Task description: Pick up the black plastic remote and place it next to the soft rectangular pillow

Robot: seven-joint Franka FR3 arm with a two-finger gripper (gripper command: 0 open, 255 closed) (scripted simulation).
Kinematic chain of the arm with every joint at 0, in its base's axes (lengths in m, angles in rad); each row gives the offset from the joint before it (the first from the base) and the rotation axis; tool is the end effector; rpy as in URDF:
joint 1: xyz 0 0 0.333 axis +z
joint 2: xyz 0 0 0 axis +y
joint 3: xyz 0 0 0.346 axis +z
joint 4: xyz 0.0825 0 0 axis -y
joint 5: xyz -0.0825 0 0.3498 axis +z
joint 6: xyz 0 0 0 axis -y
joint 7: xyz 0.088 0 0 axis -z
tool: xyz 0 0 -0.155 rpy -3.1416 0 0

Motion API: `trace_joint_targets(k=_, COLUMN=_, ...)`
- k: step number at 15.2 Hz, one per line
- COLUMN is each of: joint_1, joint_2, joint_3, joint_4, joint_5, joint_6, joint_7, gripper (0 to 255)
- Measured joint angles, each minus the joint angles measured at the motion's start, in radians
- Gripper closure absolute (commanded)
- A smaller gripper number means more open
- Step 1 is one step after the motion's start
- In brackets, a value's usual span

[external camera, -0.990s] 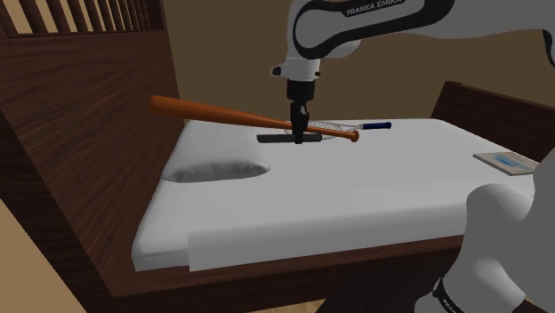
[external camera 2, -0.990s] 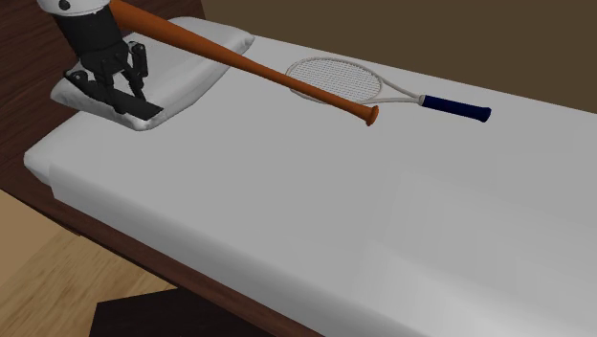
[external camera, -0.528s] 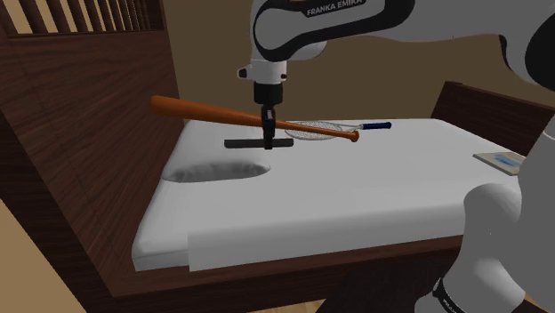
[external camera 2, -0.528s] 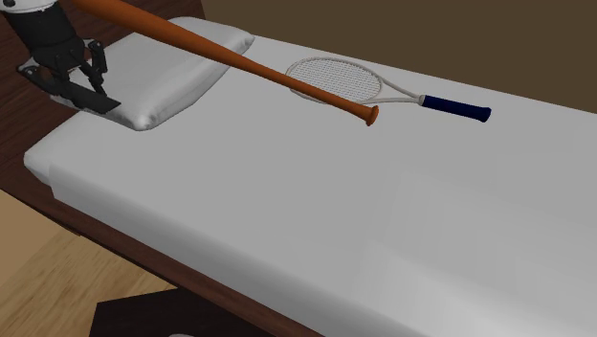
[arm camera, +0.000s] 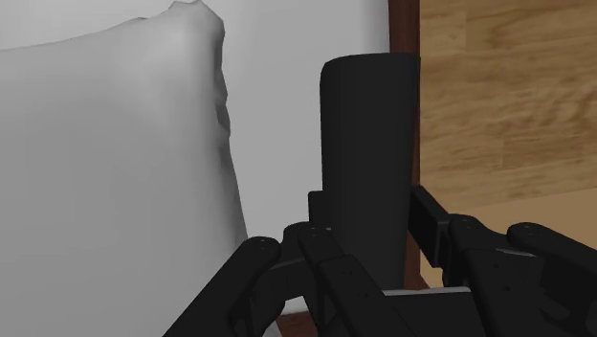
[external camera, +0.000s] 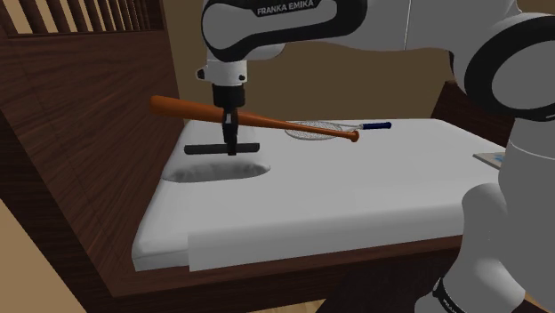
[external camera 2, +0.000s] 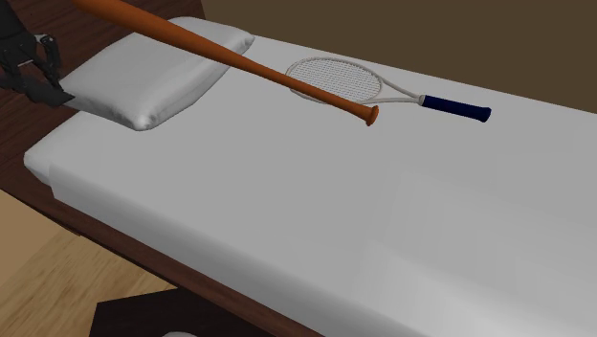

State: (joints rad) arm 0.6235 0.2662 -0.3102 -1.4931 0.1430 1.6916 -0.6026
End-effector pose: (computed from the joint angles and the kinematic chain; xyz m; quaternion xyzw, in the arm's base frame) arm 0.5628 0.2251 0.5066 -0.8991 -0.4359 0.0227 0.0340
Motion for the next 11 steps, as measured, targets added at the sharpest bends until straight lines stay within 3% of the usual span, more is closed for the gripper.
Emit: trace_joint_targets(k=11, joint_1=0.006, joint_2=0.024, joint_3=0.006, joint_4=-0.107, joint_5=0.010, joint_6=0.129, joint_7=-0.006, gripper=255)
